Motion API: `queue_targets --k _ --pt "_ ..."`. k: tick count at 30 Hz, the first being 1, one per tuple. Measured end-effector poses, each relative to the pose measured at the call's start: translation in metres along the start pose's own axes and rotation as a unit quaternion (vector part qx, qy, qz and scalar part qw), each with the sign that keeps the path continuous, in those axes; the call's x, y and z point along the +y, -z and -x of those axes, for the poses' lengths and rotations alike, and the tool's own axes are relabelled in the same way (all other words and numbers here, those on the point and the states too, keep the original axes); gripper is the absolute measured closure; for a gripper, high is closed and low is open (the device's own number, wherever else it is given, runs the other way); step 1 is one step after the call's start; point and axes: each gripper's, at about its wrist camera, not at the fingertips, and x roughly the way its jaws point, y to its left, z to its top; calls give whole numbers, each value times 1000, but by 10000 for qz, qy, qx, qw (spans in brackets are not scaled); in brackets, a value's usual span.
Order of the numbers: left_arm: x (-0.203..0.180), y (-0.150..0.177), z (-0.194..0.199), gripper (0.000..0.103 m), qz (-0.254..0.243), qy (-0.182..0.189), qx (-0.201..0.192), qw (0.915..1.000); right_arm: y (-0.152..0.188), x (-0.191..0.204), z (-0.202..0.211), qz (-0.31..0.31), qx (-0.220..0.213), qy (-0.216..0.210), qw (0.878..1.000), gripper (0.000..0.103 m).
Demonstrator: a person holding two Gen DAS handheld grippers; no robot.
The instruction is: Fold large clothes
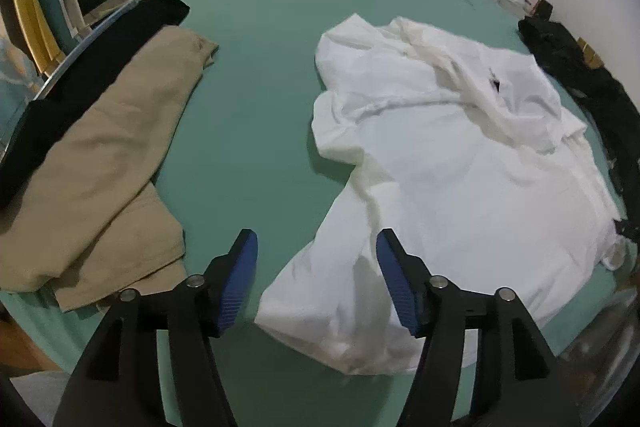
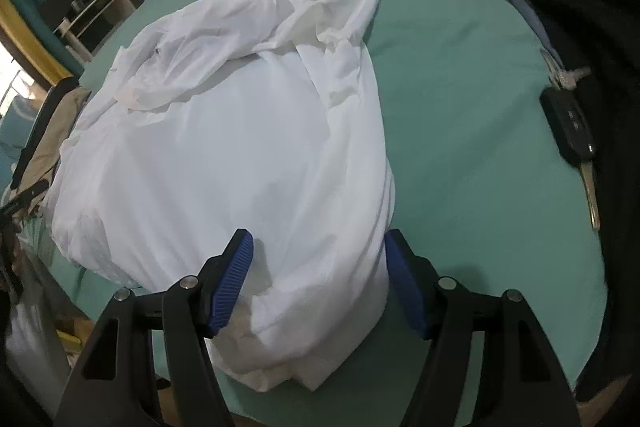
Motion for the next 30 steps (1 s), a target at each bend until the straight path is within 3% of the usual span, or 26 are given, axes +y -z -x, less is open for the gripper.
queue_targets --k 4,6,8,9,10,12,14,15,20,26,30 --pt "2 12 -20 37 61 143 514 9986 12 8 0 -64 55 96 9999 35" --pt "-4 15 -19 37 -64 161 544 9984 17 15 -2 78 86 156 9998 35" --pt "-9 18 -19 37 -178 264 607 9976 21 24 -5 317 113 250 9991 52" --pt "-10 21 -20 37 -208 274 633 9974 23 24 -4 323 105 142 9993 78" --pt "-12 22 -20 37 -269 255 619 9974 23 23 -5 294 110 56 9995 95" --pt "-15 24 -18 38 -378 336 673 9965 21 20 -2 218 60 -36 9997 95" --pt "-16 25 -16 69 -396 576 715 9950 19 19 5 158 -68 -102 9998 96" --pt "-16 23 -14 96 -385 698 765 9939 18 18 11 116 -194 -151 9996 96" --pt "-14 12 27 98 -253 1035 524 9929 9 12 61 -111 -839 -436 9955 96" --pt "8 -3 85 99 142 927 9 9956 0 9 112 -130 -1225 -735 9897 97" --pt "24 -7 86 99 429 740 -41 9963 -14 -8 112 -399 -1250 -823 9879 97"
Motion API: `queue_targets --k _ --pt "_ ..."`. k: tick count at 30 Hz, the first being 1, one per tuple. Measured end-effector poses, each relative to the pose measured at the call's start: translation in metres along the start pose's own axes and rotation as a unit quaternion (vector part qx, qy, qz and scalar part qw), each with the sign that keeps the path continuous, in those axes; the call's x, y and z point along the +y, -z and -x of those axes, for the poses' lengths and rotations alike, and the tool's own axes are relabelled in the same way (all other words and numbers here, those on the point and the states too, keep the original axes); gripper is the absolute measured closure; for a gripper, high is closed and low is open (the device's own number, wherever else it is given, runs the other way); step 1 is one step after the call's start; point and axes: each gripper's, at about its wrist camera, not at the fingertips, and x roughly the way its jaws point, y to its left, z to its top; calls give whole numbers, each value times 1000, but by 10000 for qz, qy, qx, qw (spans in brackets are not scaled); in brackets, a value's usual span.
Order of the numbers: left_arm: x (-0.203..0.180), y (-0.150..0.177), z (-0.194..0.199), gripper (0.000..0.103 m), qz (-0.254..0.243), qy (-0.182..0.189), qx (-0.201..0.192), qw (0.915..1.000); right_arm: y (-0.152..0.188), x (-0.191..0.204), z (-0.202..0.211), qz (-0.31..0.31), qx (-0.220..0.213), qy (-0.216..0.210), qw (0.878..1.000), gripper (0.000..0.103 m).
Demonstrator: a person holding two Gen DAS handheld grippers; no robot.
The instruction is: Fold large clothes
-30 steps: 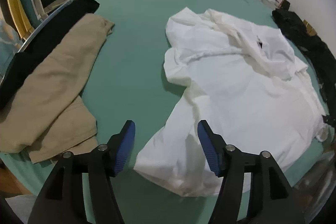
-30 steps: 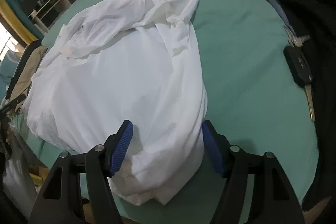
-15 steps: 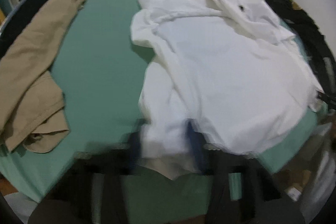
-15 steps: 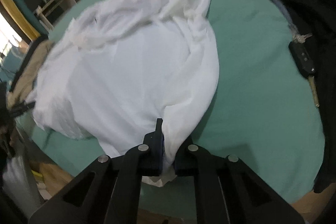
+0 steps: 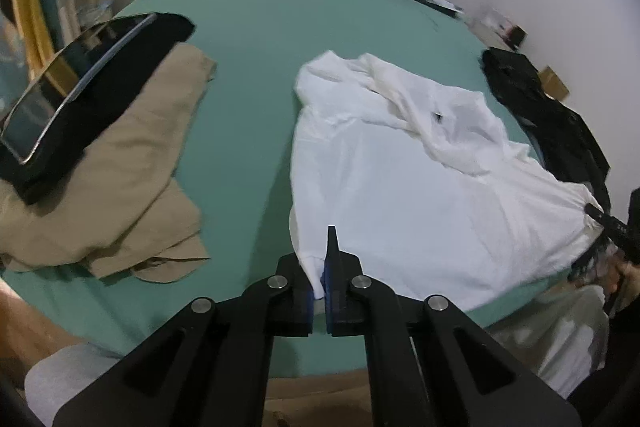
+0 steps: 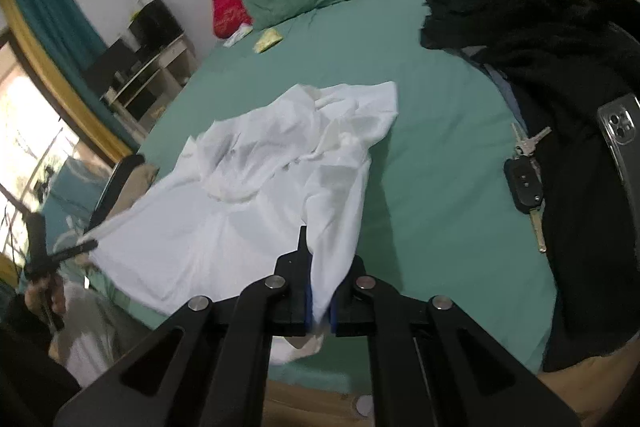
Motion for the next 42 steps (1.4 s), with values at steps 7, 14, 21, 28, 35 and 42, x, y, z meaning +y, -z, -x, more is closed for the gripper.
queue_targets --k 7,14,21,28,35,42 --pt "14 11 -65 99 256 -169 915 9953 9 -52 -70 -428 1143 650 9904 96" --pt "6 18 -85 52 234 -28 1003 9947 23 -64 -82 -755 1367 793 9845 48" --pt "12 30 -107 44 181 -343 1296 9908 35 -57 -87 -663 1288 902 9853 43" --pt "3 37 -103 97 -10 -198 1463 9890 54 -35 -93 -376 1502 722 9853 96" --pt "5 33 -65 99 78 -135 961 9953 52 -32 -52 -634 884 713 9915 97" --pt "8 34 -20 99 24 -21 713 9974 49 -23 -8 -522 562 800 9938 97"
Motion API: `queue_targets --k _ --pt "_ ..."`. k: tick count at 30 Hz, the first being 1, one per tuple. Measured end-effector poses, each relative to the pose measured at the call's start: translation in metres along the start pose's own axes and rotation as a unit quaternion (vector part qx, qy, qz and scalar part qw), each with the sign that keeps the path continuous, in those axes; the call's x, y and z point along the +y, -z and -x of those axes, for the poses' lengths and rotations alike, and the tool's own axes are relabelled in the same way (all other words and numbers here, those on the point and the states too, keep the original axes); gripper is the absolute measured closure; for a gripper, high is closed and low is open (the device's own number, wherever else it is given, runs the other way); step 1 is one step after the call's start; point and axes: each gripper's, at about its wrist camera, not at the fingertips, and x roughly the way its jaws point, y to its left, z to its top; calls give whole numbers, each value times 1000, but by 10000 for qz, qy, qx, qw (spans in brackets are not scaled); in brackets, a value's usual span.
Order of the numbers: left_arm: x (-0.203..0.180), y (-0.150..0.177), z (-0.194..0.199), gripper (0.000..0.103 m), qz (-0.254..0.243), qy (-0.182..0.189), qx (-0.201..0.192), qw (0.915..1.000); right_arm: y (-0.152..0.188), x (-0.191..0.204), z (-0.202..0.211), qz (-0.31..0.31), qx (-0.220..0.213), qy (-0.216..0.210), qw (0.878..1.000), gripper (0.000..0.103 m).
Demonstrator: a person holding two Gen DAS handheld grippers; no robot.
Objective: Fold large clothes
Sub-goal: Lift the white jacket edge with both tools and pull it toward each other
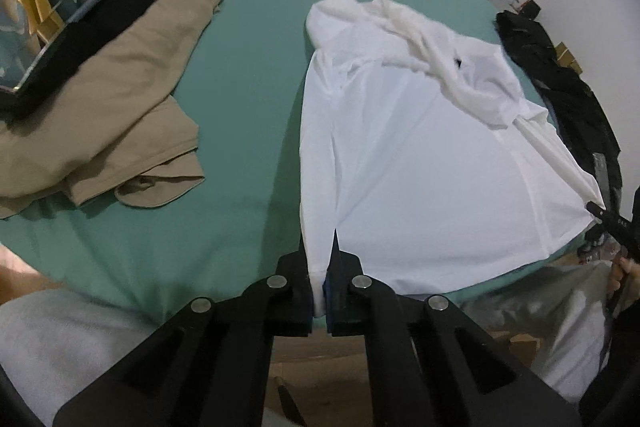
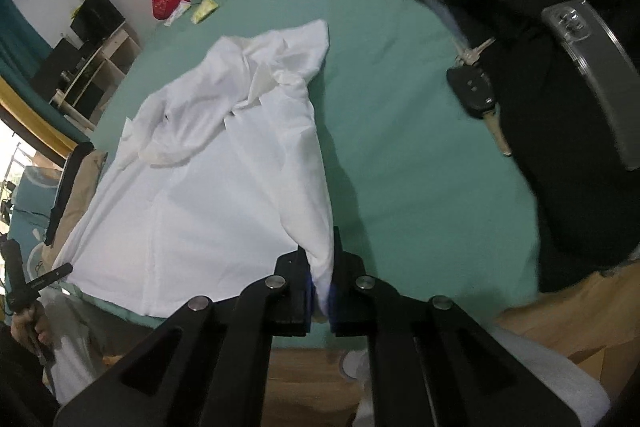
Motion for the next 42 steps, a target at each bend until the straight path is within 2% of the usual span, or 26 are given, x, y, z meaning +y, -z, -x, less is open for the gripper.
queue_targets --k 11,17,20,27,30,37,42 --pt "-9 7 55 99 -82 1 -139 9999 12 19 53 261 -119 25 9996 97" --pt "-13 -17 65 99 -34 7 -631 9980 -14 30 66 415 -551 -108 9976 97" --pt "-14 -42 62 99 -55 26 -836 9965 -37 33 64 451 -769 -213 9958 97" --pt "-24 -110 48 99 -300 -11 -1297 9911 -98 37 39 546 -1087 -341 9920 97" --pt "-28 -129 39 99 -347 0 -1404 9895 -119 36 22 600 -1132 -297 9913 97" --pt "-29 -167 -5 98 -84 82 -1593 9872 -159 32 -20 726 -1191 -196 9900 97" --pt "-24 -198 -46 98 132 124 -1613 9867 -187 24 -60 599 -1190 -173 9909 97"
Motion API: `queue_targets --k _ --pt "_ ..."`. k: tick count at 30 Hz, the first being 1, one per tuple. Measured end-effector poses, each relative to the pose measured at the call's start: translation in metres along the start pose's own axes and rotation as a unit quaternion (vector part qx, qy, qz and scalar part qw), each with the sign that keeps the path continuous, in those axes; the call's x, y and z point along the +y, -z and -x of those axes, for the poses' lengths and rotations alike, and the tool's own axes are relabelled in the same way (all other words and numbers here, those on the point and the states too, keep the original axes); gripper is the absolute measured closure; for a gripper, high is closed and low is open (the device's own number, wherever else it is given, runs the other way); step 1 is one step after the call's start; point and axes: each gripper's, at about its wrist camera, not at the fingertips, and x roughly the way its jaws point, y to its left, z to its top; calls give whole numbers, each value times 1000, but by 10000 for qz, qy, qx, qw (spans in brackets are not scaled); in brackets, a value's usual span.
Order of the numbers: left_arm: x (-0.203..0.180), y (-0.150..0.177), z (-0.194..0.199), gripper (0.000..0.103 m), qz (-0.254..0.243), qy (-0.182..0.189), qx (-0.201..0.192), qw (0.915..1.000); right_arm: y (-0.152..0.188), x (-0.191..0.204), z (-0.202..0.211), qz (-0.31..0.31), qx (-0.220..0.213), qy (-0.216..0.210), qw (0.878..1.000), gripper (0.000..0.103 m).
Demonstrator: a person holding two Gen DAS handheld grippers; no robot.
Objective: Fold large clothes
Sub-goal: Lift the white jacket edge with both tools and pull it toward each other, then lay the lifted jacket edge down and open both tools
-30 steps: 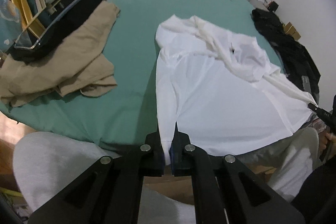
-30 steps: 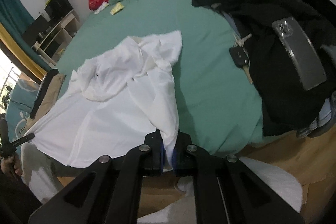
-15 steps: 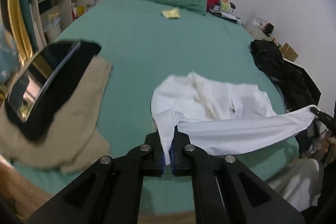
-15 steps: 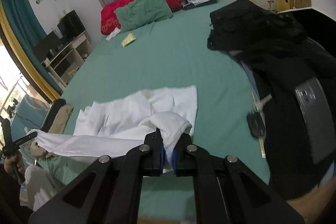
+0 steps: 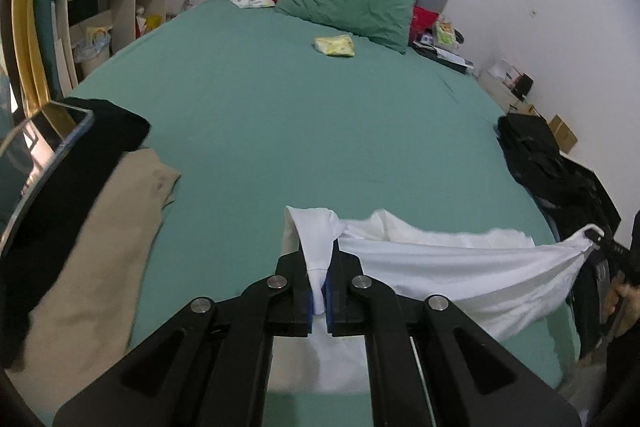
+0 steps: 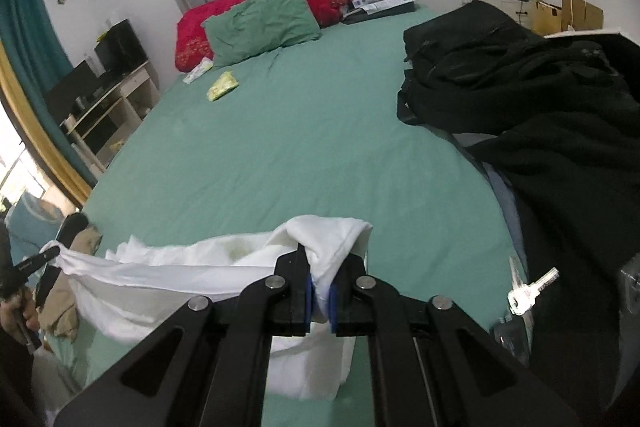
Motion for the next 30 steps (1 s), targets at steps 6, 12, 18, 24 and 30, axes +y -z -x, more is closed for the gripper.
queue_targets --k 6,12,18,24,30 --pt "8 -8 -57 98 233 -84 253 9994 -8 -14 -54 -184 130 70 9997 97" --pt "21 -4 -107 82 427 -230 654 9967 -5 -13 -95 -103 412 227 9988 94" --pt "37 -9 -83 45 872 -220 74 9959 -7 -11 -87 152 428 639 9969 81" --pt "1 -5 -33 41 318 -14 -333 9989 10 15 -37 339 -69 593 9976 28" --pt "-61 47 -42 41 -276 934 792 9921 67 64 -40 718 627 -423 9946 28"
